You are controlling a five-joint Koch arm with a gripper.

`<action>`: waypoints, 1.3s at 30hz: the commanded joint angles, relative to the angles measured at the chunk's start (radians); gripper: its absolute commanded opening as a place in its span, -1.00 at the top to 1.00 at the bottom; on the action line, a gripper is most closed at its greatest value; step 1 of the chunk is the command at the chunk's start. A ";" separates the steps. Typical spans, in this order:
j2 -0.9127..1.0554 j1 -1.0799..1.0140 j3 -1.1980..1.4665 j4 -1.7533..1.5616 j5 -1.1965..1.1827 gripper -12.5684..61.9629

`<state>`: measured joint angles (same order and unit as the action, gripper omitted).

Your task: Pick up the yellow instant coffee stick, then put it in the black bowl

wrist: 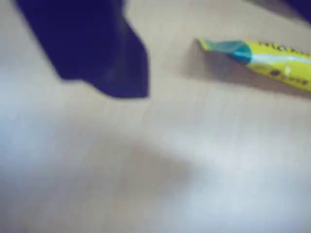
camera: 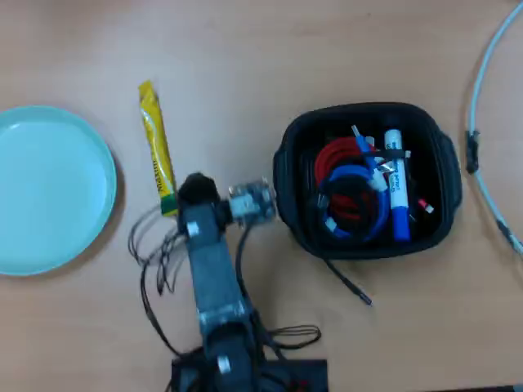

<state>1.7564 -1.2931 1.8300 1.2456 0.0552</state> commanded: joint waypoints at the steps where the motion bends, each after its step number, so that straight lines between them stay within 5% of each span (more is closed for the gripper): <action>1: -0.110 0.017 -0.192 0.127 0.017 -0.50; 14: -0.367 0.143 -0.723 0.362 -0.273 -0.49; 33: -0.563 0.150 -0.811 0.336 1.106 -0.50; 39: -0.709 0.144 -0.996 0.339 1.229 -0.49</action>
<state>1.0661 -1.1367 0.9342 1.5723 1.2563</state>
